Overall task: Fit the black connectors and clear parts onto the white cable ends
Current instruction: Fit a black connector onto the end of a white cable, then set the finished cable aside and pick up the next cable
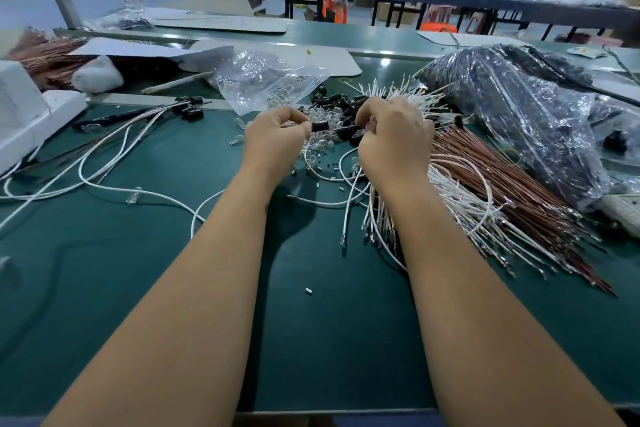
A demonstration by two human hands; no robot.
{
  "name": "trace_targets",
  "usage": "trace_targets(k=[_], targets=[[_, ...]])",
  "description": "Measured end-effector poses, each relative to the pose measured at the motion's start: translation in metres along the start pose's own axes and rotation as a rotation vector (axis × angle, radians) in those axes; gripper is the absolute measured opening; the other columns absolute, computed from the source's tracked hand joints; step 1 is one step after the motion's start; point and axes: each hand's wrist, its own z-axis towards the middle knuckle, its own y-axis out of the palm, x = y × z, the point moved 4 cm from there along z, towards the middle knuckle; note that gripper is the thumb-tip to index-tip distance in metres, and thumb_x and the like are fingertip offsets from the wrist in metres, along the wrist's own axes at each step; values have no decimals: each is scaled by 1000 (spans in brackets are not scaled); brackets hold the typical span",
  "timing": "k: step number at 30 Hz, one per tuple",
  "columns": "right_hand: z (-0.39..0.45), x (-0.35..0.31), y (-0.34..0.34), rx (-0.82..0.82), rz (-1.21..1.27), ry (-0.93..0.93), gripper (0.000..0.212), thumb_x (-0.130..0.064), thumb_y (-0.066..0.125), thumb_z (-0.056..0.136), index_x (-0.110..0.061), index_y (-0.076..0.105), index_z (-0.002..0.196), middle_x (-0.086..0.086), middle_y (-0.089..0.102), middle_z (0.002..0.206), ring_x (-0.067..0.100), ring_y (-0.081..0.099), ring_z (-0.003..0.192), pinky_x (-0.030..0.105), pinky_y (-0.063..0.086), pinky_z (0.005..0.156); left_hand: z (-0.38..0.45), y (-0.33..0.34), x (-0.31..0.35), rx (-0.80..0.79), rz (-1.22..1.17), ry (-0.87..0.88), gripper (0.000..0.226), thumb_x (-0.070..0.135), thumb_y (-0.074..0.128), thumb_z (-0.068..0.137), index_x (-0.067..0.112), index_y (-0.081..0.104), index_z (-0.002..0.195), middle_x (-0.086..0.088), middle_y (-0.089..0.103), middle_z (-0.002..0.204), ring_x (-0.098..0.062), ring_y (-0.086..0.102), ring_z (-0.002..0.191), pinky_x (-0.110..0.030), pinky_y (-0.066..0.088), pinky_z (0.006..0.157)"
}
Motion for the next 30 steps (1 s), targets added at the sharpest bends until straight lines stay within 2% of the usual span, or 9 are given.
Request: trace_targets(k=[4, 15, 19, 23, 27, 30], targets=[[0, -1, 0, 14, 38, 4, 30, 2, 50, 84, -23, 65, 91, -3, 49, 86, 16, 42, 87, 31, 25, 82, -1, 1, 3, -26, -64, 45, 14, 15, 62, 87, 19, 65, 74, 17, 41, 40, -2, 32, 39, -11, 30, 41], [1, 2, -3, 53, 47, 16, 28, 0, 51, 86, -23, 66, 94, -4, 47, 90, 17, 46, 91, 29, 26, 81, -2, 0, 5, -5, -78, 100, 16, 17, 65, 86, 19, 66, 71, 16, 44, 44, -1, 34, 42, -11, 32, 44], [-3, -5, 0, 25, 83, -65, 30, 3, 51, 85, -21, 69, 94, -3, 43, 85, 16, 41, 84, 31, 27, 79, -5, 4, 8, -40, -97, 142, 11, 16, 66, 88, 18, 67, 77, 16, 47, 49, 0, 38, 45, -11, 34, 48], [-2, -4, -1, 36, 112, -78, 33, 7, 51, 84, -17, 72, 94, -2, 44, 86, 17, 40, 86, 30, 31, 80, -8, 5, 11, -48, -80, 171, 7, 14, 65, 89, 12, 68, 82, 10, 47, 55, 3, 40, 43, -9, 34, 47], [-2, -5, -2, 55, 34, -107, 36, 10, 49, 80, -14, 71, 95, -1, 43, 87, 17, 36, 87, 28, 26, 81, -11, 7, 13, -74, -53, 162, 8, 14, 66, 89, 8, 69, 84, 10, 47, 53, 3, 39, 42, -8, 34, 47], [-1, -6, -1, 46, 117, -109, 33, 10, 49, 84, -10, 71, 100, 1, 48, 88, 19, 43, 89, 27, 28, 80, -12, 7, 15, -71, -55, 162, 9, 15, 65, 90, 8, 69, 85, 6, 48, 57, 3, 39, 44, -9, 34, 49]])
